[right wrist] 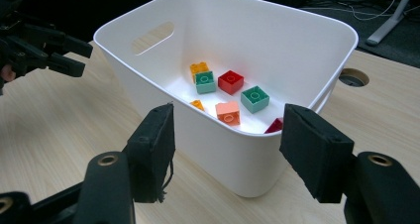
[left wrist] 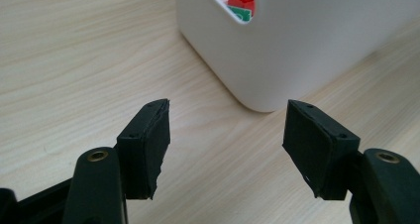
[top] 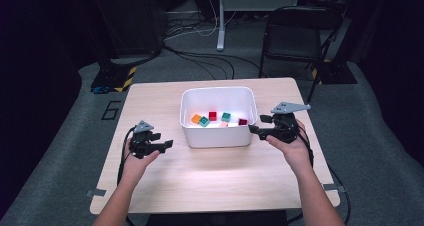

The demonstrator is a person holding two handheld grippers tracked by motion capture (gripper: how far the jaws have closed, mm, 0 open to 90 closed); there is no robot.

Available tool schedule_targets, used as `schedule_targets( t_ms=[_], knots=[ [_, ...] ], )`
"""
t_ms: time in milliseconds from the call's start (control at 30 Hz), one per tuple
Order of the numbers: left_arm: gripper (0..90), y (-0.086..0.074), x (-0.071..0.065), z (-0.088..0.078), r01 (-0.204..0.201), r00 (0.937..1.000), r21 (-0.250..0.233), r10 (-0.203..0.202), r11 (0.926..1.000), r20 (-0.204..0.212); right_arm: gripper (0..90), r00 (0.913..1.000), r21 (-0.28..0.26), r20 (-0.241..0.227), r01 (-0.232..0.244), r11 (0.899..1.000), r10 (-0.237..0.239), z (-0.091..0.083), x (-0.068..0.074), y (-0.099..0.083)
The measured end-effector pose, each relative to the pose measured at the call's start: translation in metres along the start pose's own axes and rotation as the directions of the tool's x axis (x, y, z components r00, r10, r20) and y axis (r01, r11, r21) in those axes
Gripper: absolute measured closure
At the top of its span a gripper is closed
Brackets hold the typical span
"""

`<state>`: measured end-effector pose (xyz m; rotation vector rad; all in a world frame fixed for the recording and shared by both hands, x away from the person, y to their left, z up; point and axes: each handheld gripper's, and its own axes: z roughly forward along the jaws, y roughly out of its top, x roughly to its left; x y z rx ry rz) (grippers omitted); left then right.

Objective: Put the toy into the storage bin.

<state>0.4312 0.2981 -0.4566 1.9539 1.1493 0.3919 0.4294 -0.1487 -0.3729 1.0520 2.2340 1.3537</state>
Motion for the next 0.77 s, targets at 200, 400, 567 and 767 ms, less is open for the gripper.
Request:
schedule_targets(
  t_ms=[200,400,567,767],
  knots=[
    [33.7,-0.014,0.007,0.004,0.041,0.9991,-0.007,-0.041,0.9991,-0.008,37.4,1.0,0.004,0.004,-0.002,1.0,0.002,0.001,-0.002,-0.001],
    [31.1,-0.026,0.015,0.008,0.042,0.9984,0.008,-0.042,0.9991,-0.037,37.1,1.0,0.008,0.001,-0.001,1.0,0.001,0.003,-0.001,-0.002],
    [30.9,-0.033,0.02,0.011,0.059,0.9974,0.024,-0.058,0.998,-0.043,36.9,1.0,0.009,-0.005,0.001,1.0,-0.001,0.004,0.0,-0.002],
    [30.5,-0.041,0.032,0.012,0.076,0.9932,0.057,-0.07,0.9955,-0.093,36.6,0.9999,0.003,-0.005,-0.012,1.0,0.012,0.004,-0.005,-0.002]
  ],
)
